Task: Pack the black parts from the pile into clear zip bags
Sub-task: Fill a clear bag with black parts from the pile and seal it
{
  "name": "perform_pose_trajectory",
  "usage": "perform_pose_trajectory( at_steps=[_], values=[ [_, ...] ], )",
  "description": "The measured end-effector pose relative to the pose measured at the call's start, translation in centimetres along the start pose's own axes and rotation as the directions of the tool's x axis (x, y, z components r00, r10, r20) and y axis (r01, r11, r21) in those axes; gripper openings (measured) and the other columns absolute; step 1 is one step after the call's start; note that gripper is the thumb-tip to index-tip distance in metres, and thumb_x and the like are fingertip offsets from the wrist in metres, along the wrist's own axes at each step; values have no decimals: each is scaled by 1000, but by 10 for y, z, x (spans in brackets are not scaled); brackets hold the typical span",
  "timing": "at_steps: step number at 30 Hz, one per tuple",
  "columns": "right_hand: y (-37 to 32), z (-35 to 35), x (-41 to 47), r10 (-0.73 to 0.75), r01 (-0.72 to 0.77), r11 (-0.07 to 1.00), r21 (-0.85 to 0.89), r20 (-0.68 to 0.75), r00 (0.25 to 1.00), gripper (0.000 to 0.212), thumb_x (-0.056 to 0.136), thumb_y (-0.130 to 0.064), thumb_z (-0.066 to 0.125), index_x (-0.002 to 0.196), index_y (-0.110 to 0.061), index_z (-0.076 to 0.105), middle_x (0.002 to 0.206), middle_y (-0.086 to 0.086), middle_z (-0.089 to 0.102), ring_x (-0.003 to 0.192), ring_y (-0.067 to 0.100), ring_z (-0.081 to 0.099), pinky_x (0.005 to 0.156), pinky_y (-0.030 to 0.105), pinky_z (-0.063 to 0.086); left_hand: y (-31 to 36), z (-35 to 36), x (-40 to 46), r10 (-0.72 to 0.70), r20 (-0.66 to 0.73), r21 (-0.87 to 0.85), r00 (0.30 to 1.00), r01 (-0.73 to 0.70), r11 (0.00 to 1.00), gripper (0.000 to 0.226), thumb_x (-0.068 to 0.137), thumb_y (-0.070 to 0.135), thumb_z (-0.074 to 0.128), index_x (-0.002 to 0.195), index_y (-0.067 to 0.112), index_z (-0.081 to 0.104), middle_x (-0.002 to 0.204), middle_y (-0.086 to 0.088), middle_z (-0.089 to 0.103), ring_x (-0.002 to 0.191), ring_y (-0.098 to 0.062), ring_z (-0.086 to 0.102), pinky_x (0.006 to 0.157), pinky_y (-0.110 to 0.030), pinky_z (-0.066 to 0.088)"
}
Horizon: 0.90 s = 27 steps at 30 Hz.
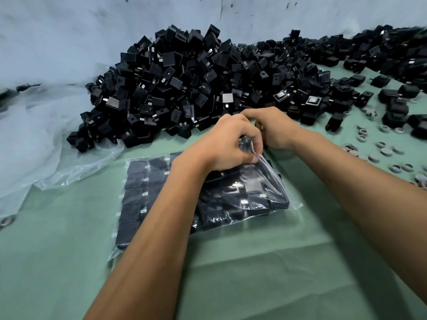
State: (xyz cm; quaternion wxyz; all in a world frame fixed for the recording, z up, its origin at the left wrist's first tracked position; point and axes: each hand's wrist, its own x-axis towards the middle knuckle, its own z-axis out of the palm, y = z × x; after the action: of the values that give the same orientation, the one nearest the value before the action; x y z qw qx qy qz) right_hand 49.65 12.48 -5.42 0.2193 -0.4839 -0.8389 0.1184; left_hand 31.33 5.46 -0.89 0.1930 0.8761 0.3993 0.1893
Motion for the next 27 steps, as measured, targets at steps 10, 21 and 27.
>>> perform_pose_trajectory(
  at_steps=[10,21,27],
  values=[
    [-8,-3,-60,581,-355,596,721,-82,810,36,106,-21,41,90,0,65,66,7,66,50,14,46,40,18,32,-3,1,2,-61,-32,-27,998,60,998,16,78,15,86,84,28,79,118,4,58,120,-16,49,102,-34,38],
    [-40,-6,-86,413,-267,623,736,-20,910,24,100,-20,68,83,-3,71,55,3,61,43,15,49,42,21,41,-5,-6,3,18,-133,-10,991,-20,1000,13,77,22,89,83,30,80,116,11,63,111,-3,54,96,-20,39],
    [-40,-6,-85,404,-222,569,792,-34,914,12,99,-6,66,89,-3,72,61,3,70,48,13,65,44,18,48,-6,-5,2,3,-150,-78,989,-15,997,14,78,20,88,86,28,80,114,9,63,112,-7,59,96,-37,50]
  ],
)
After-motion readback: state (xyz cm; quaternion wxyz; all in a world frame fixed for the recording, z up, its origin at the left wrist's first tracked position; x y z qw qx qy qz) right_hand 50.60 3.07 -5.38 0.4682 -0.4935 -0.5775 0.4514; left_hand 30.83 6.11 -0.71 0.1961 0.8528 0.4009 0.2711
